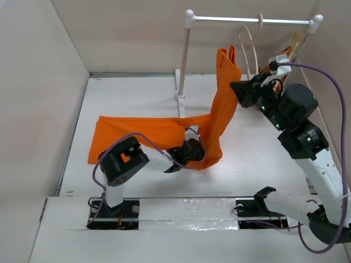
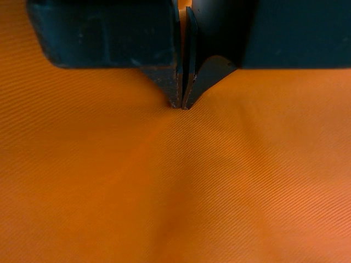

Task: Place the trousers on the hanger
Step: Fold the trousers at the center of the board.

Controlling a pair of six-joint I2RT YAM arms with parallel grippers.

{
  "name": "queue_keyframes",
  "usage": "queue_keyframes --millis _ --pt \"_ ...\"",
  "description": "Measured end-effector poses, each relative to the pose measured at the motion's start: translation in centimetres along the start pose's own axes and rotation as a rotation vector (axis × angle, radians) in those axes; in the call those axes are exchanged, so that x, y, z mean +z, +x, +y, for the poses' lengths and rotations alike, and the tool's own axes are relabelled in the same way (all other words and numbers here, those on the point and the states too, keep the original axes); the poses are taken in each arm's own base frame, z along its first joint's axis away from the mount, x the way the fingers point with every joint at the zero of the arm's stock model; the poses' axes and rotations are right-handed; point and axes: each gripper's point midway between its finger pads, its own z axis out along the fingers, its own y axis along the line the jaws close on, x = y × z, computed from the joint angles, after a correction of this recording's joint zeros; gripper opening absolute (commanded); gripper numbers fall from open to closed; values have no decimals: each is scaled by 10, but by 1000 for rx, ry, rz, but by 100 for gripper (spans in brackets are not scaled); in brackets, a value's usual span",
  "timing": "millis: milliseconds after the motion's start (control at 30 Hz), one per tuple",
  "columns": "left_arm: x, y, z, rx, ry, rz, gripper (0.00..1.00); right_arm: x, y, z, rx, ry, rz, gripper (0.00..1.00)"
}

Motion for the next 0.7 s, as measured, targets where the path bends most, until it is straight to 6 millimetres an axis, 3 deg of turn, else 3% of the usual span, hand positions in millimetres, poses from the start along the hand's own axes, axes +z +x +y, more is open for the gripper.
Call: queue_keyframes --millis 133,200,267,300,367,433,533,600,700 --pt "19 19 -52 32 111 56 1 -6 -4 -1 -20 3 15 0" --pt "21 22 -67 45 143 66 5 -8 -5 1 -25 -7 17 0" --pt "17 22 -73 56 158 71 11 -8 -5 4 -29 -22 18 0" --pt "14 21 -72 58 160 71 19 -8 -4 6 -31 -30 21 0" --pt "5 10 -63 50 152 56 27 -6 -1 10 -34 -46 30 0" --pt "-13 -13 -43 23 125 18 35 -1 3 15 -36 -66 40 0" --pt "-53 -64 -11 -46 82 -104 36 14 15 23 -39 -96 71 0" --pt "-93 -105 7 -103 62 -236 36 27 29 31 -39 -117 106 0" --pt "-169 -163 8 -192 115 -444 36 49 56 43 -43 -149 172 0"
